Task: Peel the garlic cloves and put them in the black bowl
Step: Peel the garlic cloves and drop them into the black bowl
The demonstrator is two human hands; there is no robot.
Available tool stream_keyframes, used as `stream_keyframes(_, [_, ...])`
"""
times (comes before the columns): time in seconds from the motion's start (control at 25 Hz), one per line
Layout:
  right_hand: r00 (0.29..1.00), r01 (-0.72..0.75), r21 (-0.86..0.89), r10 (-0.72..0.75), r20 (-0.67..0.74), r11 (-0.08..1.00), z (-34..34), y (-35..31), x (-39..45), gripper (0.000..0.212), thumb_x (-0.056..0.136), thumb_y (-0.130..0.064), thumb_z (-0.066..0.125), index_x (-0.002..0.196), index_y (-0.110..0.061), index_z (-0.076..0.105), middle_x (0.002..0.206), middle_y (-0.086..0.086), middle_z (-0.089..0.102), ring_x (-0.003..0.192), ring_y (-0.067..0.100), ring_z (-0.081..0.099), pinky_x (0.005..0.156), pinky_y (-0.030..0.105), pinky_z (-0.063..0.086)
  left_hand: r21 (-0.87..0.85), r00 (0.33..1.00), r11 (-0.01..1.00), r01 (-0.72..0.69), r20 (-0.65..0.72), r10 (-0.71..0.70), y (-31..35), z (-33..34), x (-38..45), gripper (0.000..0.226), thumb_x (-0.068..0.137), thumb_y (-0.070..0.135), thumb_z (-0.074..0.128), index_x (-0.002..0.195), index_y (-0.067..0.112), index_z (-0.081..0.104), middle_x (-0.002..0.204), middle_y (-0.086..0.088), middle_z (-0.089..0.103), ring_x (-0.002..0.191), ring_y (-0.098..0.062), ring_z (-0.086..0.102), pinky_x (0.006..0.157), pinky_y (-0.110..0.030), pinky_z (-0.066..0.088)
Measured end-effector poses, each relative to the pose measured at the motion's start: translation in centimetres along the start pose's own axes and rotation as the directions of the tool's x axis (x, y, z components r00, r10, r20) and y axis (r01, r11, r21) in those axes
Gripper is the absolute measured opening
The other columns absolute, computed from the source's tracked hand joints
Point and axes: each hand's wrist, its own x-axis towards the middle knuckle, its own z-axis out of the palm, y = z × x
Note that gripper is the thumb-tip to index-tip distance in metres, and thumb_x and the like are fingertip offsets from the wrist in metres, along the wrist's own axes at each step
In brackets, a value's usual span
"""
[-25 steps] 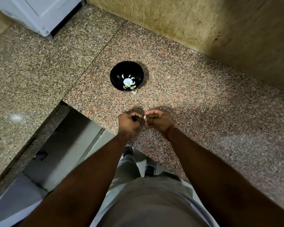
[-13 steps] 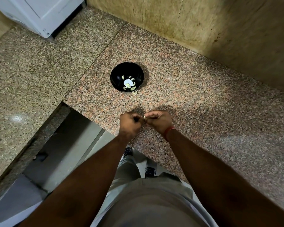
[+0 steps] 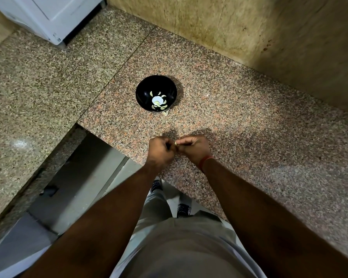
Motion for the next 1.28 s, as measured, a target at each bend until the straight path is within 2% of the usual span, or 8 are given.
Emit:
stream_keyframes(0.16, [0.999, -0.038, 0.104, 0.037, 0.01, 0.994, 0.2, -0.3, -0.2, 0.015, 0.082, 0.012, 0.073, 0.096, 0.007, 0.076, 0.087, 0.026, 0.075, 0.073, 0.033, 0.069, 0.076, 0.056, 0.062, 0.011, 0.998, 0.998, -0.055, -0.024, 0.055, 0.0, 0.0, 0.1, 0.027, 0.09, -0.002, 0.067, 0.071, 0.017, 0.065, 0.066, 0.001, 0.064, 0.056, -0.014, 0.059, 0.048, -0.015, 0.043])
stream_keyframes(0.36, [0.995, -0.077, 0.161, 0.066, 0.07, 0.984, -0.1, -0.8, -0.5, 0.02, 0.085, 0.013, 0.069, 0.103, 0.007, 0.074, 0.094, 0.027, 0.074, 0.077, 0.034, 0.068, 0.069, 0.04, 0.063, -0.108, 1.0, 0.994, 0.001, -0.001, -0.001, -0.4, -0.3, 0.0, 0.008, 0.092, 0.001, 0.068, 0.085, 0.003, 0.07, 0.071, -0.006, 0.067, 0.053, -0.014, 0.057, 0.046, -0.015, 0.043])
stream_keyframes(0.48, [0.982, -0.143, 0.256, 0.104, 0.157, 0.956, -0.5, -1.2, -0.8, 0.03, 0.086, 0.014, 0.068, 0.112, 0.001, 0.072, 0.099, 0.023, 0.073, 0.079, 0.03, 0.068, 0.071, 0.04, 0.064, -0.261, 0.999, 0.965, 0.029, 0.04, -0.019, -1.1, -0.6, 0.1, 0.007, 0.093, 0.002, 0.069, 0.086, 0.005, 0.071, 0.074, -0.013, 0.071, 0.05, -0.017, 0.06, 0.047, -0.029, 0.049])
stream_keyframes(0.68, [0.962, -0.193, 0.276, 0.126, 0.241, 0.942, -0.7, -1.3, -0.6, 0.037, 0.087, 0.014, 0.065, 0.119, -0.004, 0.069, 0.1, 0.018, 0.07, 0.083, 0.024, 0.068, 0.082, 0.052, 0.062, -0.328, 0.996, 0.941, 0.084, 0.062, -0.067, -0.9, -0.9, -0.2, 0.008, 0.096, 0.004, 0.065, 0.092, 0.0, 0.07, 0.077, -0.015, 0.07, 0.049, -0.016, 0.06, 0.043, -0.023, 0.047])
stream_keyframes(0.8, [0.95, -0.256, 0.326, 0.175, 0.258, 0.91, -0.7, -1.3, -0.6, 0.038, 0.089, 0.012, 0.064, 0.124, -0.002, 0.063, 0.107, 0.019, 0.065, 0.086, 0.026, 0.066, 0.085, 0.056, 0.061, -0.382, 0.994, 0.917, 0.113, 0.054, -0.1, -1.1, -0.6, 0.2, 0.009, 0.096, 0.003, 0.065, 0.09, 0.0, 0.072, 0.076, -0.014, 0.07, 0.052, -0.019, 0.061, 0.046, -0.027, 0.049])
stream_keyframes(1.0, [0.938, -0.313, 0.376, 0.222, 0.266, 0.872, -0.6, -0.8, -0.4, 0.034, 0.092, 0.011, 0.063, 0.123, -0.005, 0.064, 0.109, 0.018, 0.061, 0.088, 0.026, 0.063, 0.081, 0.052, 0.062, -0.367, 0.989, 0.919, 0.145, 0.06, -0.132, -1.3, -0.6, 0.3, 0.007, 0.095, 0.007, 0.068, 0.096, 0.004, 0.074, 0.087, -0.016, 0.074, 0.052, -0.016, 0.065, 0.045, -0.026, 0.05])
stream_keyframes(1.16, [0.931, -0.334, 0.402, 0.233, 0.281, 0.852, -0.6, -1.0, -0.6, 0.035, 0.094, 0.009, 0.06, 0.126, -0.005, 0.064, 0.107, 0.016, 0.06, 0.086, 0.024, 0.061, 0.073, 0.043, 0.063, -0.253, 0.994, 0.962, 0.104, -0.013, -0.111, -1.4, -0.3, 0.3, 0.01, 0.096, 0.009, 0.065, 0.093, 0.008, 0.075, 0.08, -0.011, 0.073, 0.055, -0.02, 0.064, 0.045, -0.027, 0.048])
stream_keyframes(1.28, [0.929, -0.346, 0.401, 0.249, 0.275, 0.848, -0.5, -0.9, -0.6, 0.033, 0.095, 0.009, 0.058, 0.124, -0.005, 0.065, 0.122, 0.026, 0.059, 0.096, 0.032, 0.059, 0.071, 0.042, 0.063, -0.152, 0.994, 0.985, 0.088, -0.044, -0.095, -1.2, -0.3, 0.5, 0.015, 0.096, 0.009, 0.066, 0.083, 0.013, 0.073, 0.072, -0.006, 0.072, 0.049, -0.015, 0.063, 0.043, -0.024, 0.049])
